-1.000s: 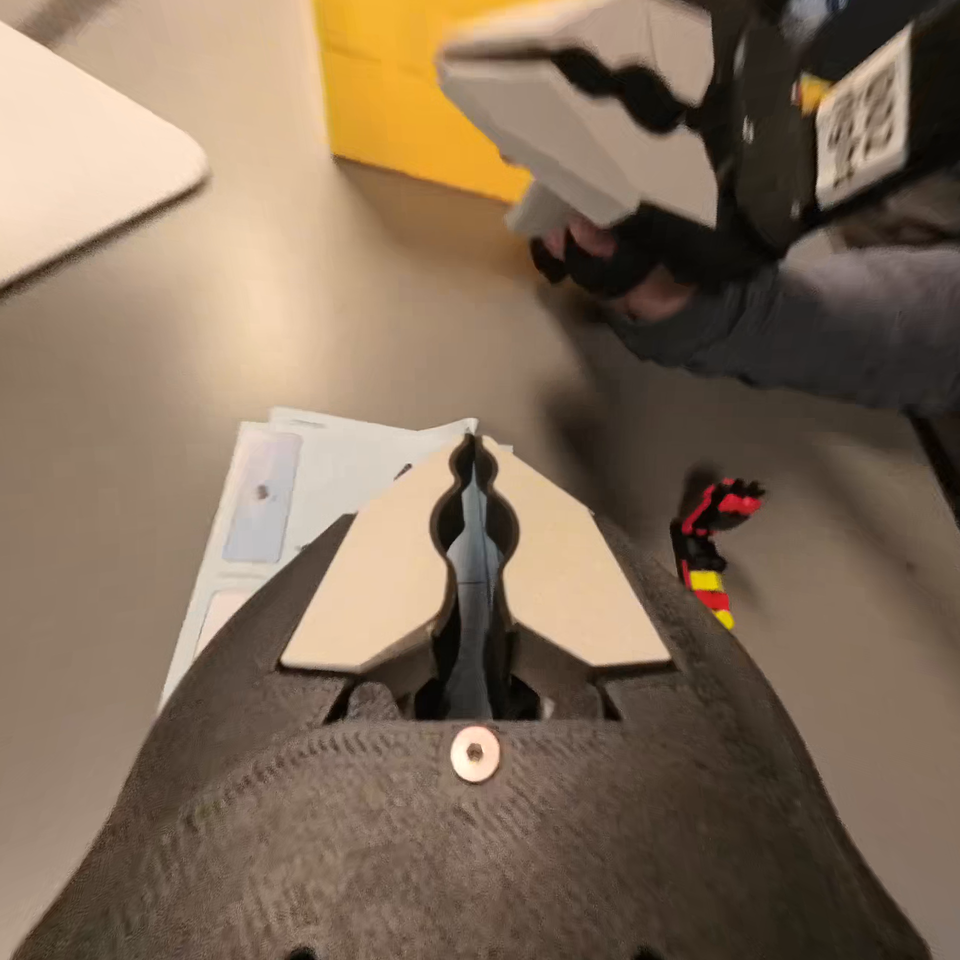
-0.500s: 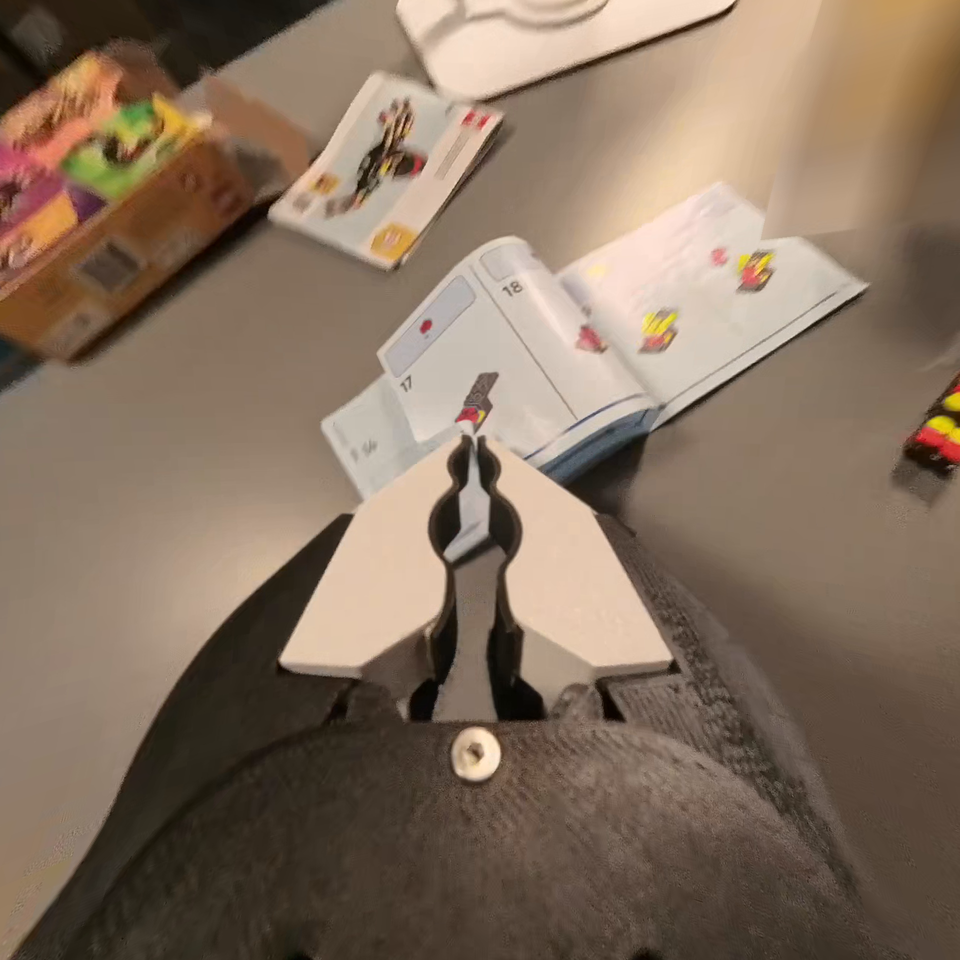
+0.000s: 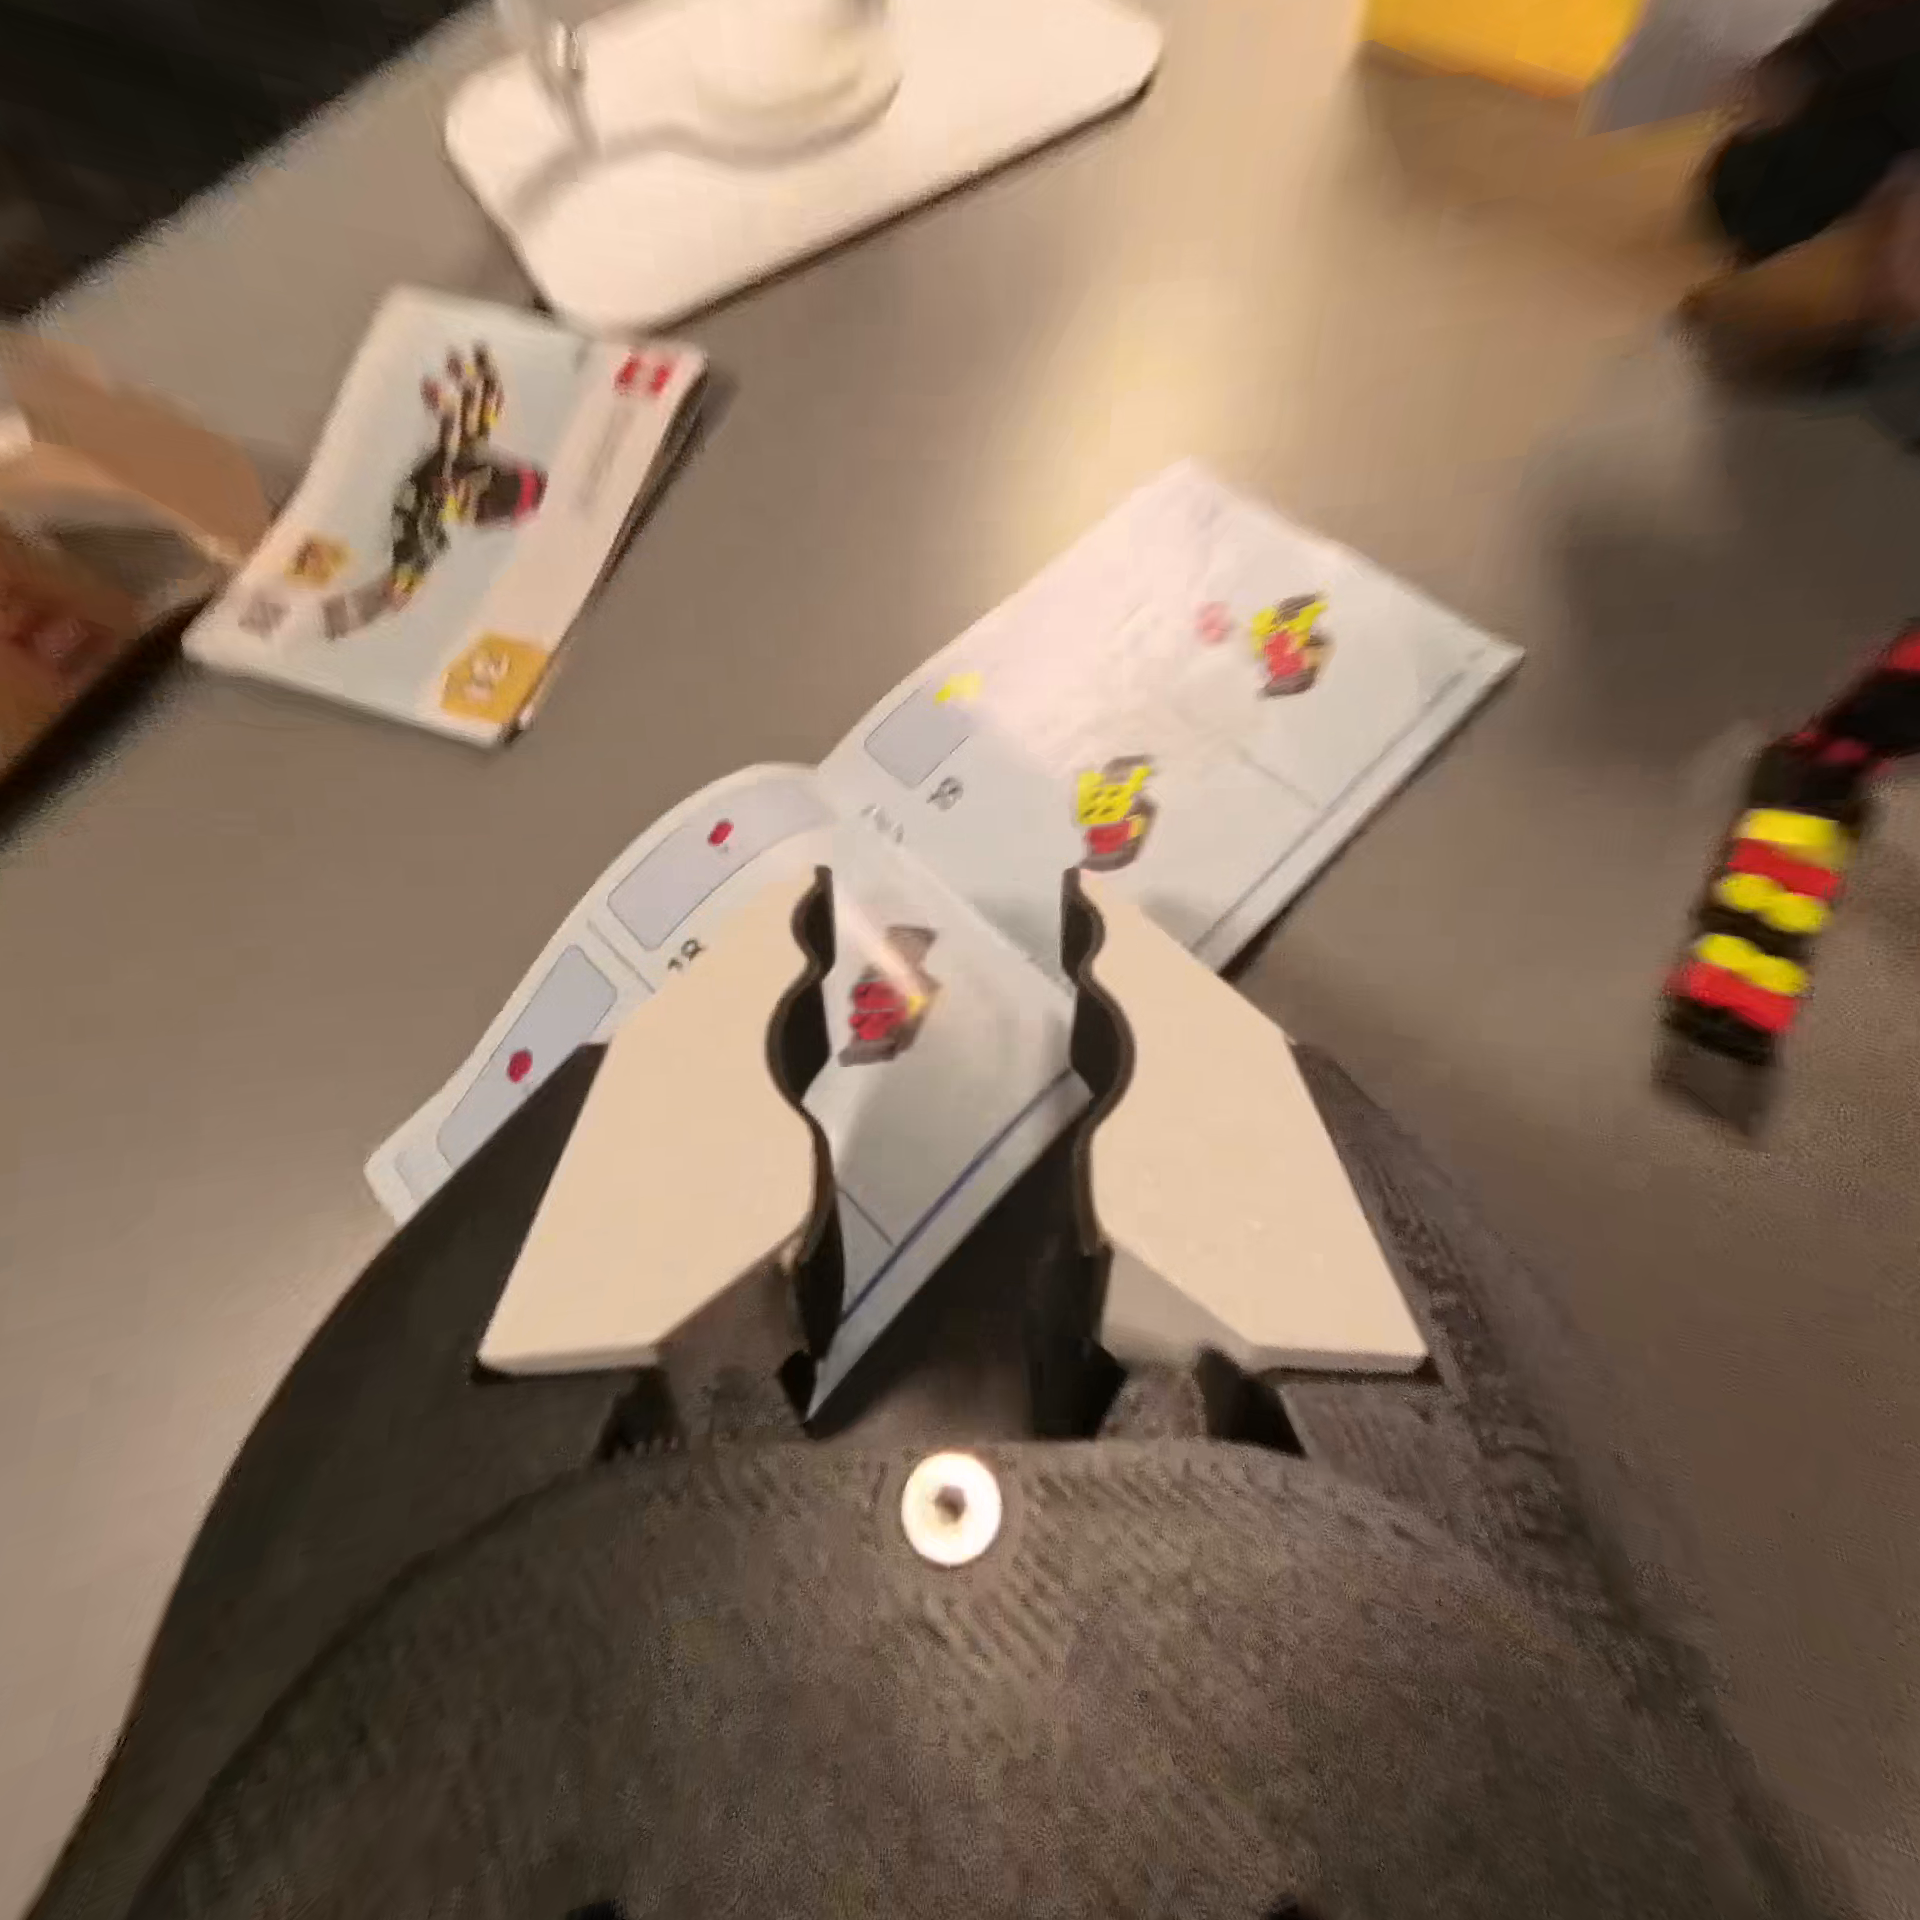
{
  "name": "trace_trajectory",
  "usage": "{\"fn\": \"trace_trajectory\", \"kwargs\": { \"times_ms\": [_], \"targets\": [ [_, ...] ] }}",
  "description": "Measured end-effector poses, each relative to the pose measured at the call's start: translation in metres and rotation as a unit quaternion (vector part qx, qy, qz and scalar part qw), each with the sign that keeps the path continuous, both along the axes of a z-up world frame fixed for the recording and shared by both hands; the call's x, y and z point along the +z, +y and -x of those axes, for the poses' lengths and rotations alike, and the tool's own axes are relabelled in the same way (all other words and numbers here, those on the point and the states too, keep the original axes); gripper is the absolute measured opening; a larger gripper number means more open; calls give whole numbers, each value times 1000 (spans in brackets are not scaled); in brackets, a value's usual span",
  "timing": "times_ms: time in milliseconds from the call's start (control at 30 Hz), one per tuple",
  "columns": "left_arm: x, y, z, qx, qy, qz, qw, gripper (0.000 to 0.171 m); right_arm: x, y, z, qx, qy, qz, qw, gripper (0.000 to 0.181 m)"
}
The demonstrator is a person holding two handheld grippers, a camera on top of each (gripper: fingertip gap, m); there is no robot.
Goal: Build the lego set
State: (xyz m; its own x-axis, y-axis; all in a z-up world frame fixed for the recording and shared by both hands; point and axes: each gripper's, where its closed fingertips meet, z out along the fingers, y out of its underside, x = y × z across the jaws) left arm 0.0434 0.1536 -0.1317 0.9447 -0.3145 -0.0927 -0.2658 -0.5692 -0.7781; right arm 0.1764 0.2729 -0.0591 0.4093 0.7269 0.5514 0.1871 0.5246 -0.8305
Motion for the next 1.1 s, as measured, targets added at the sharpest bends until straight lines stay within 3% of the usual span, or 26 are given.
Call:
{"fn": "trace_trajectory", "kwargs": {
  "times_ms": [67,167,233,367,533,567,633,700,767,800,900,1000,1100],
  "targets": [
    [-14,5,11,33,-4,40,999,50,0,0,0,1,3,3,1000,0],
    [-20,6,12,54,-63,76,994,50,0,1,0,1,1,5,1000,0],
    [-28,5,16,67,-56,88,992,60,-1,0,1,1,1,6,1000,0],
    [-29,11,9,90,-51,66,992,80,-2,-2,3,4,-6,-1,1000,0],
    [-28,31,-7,108,-45,61,991,92,-4,-1,2,-20,-30,-38,999,0],
    [-17,33,-7,105,-51,38,992,92,-3,-1,0,-28,-34,-56,997,0],
    [29,29,2,96,-58,-66,991,88,-1,-6,1,-38,-44,-103,993,0],
    [78,7,26,102,-56,-190,975,84,-1,-9,3,-46,-54,-135,988,0],
    [108,-27,46,101,-54,-280,953,77,2,0,-1,-70,-46,-128,988,2],
    [112,-42,57,106,-42,-306,945,68,5,8,-6,-90,-34,-118,988,5],
    [103,-74,71,82,15,-339,937,67,18,27,-26,-158,13,-95,983,17],
    [101,-92,74,62,-1,-391,918,62,20,37,-38,-203,19,-88,975,17],
    [102,-93,73,48,-52,-401,913,60,20,42,-47,-248,5,-102,963,16]
  ]
}}
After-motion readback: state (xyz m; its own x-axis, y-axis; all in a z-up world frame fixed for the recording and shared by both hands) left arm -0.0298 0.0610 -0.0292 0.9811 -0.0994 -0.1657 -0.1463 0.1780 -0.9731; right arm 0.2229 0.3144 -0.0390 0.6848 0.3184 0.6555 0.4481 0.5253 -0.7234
